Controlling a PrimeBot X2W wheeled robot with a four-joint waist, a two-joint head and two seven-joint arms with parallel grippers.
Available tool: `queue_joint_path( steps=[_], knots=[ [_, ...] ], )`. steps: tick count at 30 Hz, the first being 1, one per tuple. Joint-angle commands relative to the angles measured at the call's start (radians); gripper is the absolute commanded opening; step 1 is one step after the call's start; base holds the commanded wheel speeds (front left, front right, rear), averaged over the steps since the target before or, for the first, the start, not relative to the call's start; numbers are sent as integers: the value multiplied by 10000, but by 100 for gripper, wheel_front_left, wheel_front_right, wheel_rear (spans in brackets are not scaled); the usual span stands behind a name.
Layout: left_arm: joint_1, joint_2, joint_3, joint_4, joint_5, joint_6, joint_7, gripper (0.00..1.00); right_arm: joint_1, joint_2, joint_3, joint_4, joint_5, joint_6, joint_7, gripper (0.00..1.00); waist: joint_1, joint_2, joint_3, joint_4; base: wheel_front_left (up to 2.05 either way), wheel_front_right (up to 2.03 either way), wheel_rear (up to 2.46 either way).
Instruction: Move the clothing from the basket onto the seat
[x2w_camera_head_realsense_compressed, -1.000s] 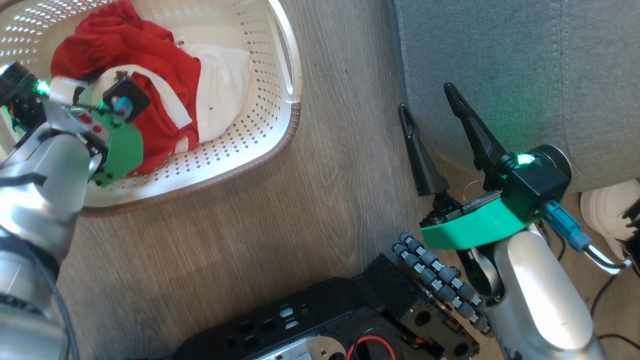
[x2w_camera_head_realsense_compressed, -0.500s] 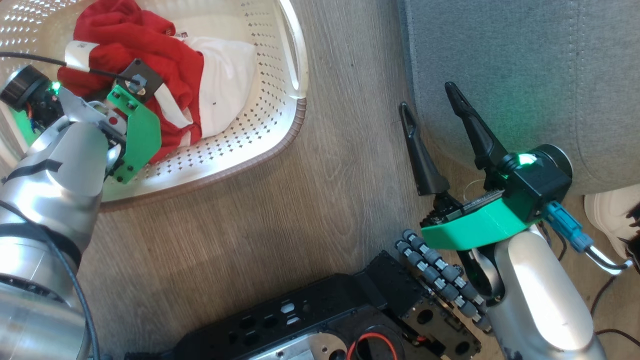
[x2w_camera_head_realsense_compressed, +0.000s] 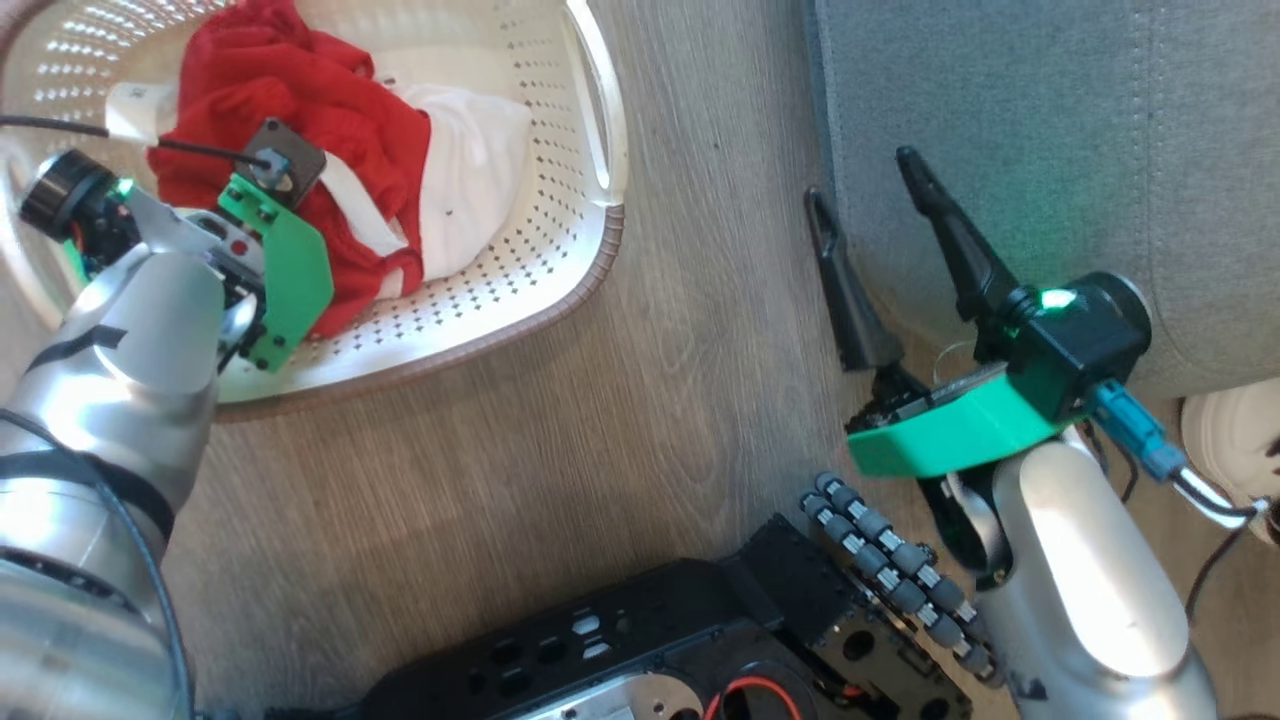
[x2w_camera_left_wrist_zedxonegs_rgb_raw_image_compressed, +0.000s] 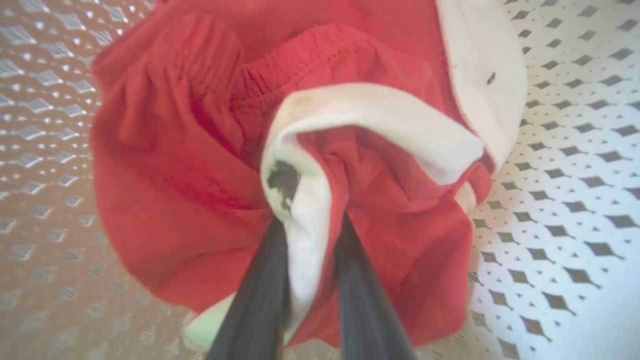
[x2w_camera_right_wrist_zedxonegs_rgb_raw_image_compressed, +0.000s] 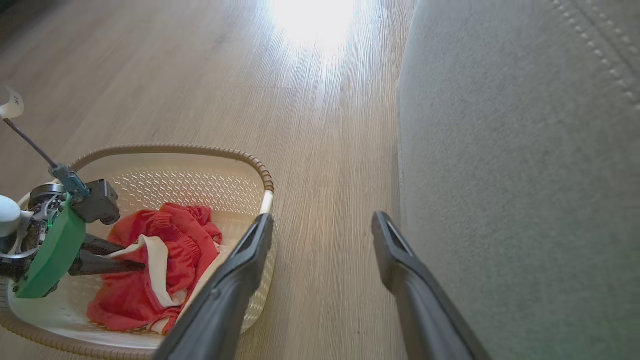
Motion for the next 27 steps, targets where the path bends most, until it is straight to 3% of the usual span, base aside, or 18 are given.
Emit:
queue_joint_path(
  steps=[1,18,27],
  knots=[
    [244,156,-2,-116,-108,-7,-207,0,323,3,111,-135,-91,-2,-92,100,0,0,-275,162,0,0,0],
    [1719,-671,-289,-298,-1539,-7,-1911,0,681,3,-794,956,-869,-2,-92,100,0,0,-3908,1830,0,0,0],
    [2636,-744,206,-1525,-2117,178,-2199,0,1256,3,-1067,1367,-1302,-2,-92,100,0,0,-5825,2697,0,0,0]
  ],
)
